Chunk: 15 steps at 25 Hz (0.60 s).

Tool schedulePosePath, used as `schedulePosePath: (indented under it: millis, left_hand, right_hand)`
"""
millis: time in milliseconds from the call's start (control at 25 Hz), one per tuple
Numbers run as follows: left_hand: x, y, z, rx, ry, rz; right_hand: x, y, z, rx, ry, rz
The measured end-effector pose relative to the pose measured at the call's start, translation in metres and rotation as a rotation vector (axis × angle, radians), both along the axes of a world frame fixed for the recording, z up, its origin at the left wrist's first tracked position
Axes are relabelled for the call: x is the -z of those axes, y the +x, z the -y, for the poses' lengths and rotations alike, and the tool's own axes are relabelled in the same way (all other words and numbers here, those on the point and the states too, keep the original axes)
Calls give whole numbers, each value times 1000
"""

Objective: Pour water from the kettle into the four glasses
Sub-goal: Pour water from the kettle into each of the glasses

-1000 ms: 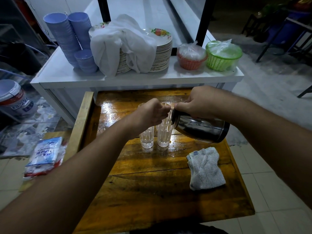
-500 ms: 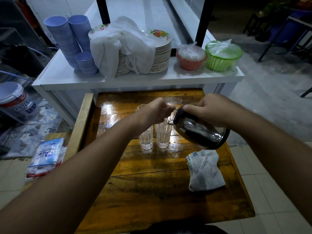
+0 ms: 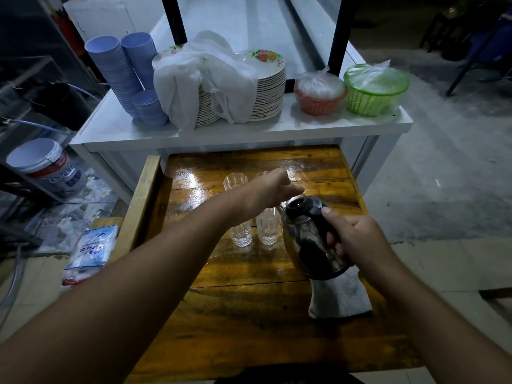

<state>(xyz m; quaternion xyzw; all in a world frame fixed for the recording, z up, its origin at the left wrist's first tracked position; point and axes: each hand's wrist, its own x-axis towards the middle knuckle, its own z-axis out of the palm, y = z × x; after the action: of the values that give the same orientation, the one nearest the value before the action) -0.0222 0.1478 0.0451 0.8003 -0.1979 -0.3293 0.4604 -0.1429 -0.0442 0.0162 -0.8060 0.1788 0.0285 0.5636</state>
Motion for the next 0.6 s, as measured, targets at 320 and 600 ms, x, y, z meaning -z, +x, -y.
schedulePosePath:
  millis: [320, 600]
  left_hand:
    - [-32, 15, 15, 72, 36, 26]
    - [-36, 53, 31, 51, 222, 124]
  right_hand:
    - [-10, 8, -2, 101, 206, 32]
    - [-36, 53, 4, -12, 128, -31]
